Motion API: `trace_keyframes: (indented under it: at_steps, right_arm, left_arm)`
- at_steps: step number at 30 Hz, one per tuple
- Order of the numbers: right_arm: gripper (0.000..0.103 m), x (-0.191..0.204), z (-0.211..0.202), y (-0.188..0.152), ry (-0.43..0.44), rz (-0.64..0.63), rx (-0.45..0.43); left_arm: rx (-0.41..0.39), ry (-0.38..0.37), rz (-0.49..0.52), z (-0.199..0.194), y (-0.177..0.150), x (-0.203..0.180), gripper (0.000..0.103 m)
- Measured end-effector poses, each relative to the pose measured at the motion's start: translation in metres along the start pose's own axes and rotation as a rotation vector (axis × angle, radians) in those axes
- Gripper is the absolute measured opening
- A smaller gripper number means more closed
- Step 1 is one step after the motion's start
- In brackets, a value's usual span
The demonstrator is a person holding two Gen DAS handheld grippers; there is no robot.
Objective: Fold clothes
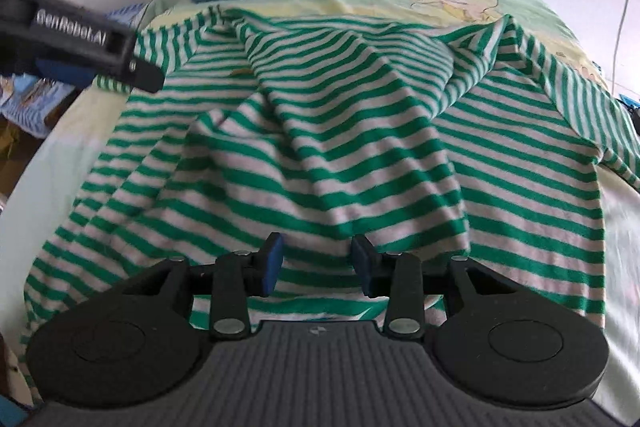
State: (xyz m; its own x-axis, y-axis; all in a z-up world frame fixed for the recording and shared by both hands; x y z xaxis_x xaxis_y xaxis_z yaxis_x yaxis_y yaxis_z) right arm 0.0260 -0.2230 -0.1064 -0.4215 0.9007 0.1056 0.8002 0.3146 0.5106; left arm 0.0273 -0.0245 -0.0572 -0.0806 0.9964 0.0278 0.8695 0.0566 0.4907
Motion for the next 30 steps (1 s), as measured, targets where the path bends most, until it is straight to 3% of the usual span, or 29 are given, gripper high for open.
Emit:
trace_keyframes:
  at_steps: [10,14,21,30]
  right_arm:
    - [0.044,0.008,-0.005,-0.029,-0.030,-0.110,0.086]
    - [0.044,0.012,-0.013,-0.021,-0.005,-0.077,0.061]
    - [0.044,0.049,-0.012,-0.004,0.161,-0.077,-0.025]
    - [0.040,0.074,0.002,-0.015,0.361,-0.214,0.061]
  left_arm:
    - [0.013,0.005,0.003,0.005,-0.001,0.012,0.091]
    - [0.029,0.014,0.010,0.010,-0.003,0.014,0.091]
    - [0.058,0.061,-0.002,0.018,-0.004,0.013,0.093]
    - [0.086,0.151,-0.048,0.028,-0.002,0.006,0.095]
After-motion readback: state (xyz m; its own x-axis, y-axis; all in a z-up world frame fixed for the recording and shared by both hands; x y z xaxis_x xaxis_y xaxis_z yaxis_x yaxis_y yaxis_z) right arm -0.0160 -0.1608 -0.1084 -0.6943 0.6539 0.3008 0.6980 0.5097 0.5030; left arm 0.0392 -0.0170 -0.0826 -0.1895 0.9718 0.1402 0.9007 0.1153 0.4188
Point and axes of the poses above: each gripper's, at about its wrist camera, not at the fingertips, and z roughly the way its jaws point, x to its left, y to its top, the point moved 9 cm from there along z, roughly the way its jaws point, and after that the axes turned 4 degrees about x, right-handed, at the moved point
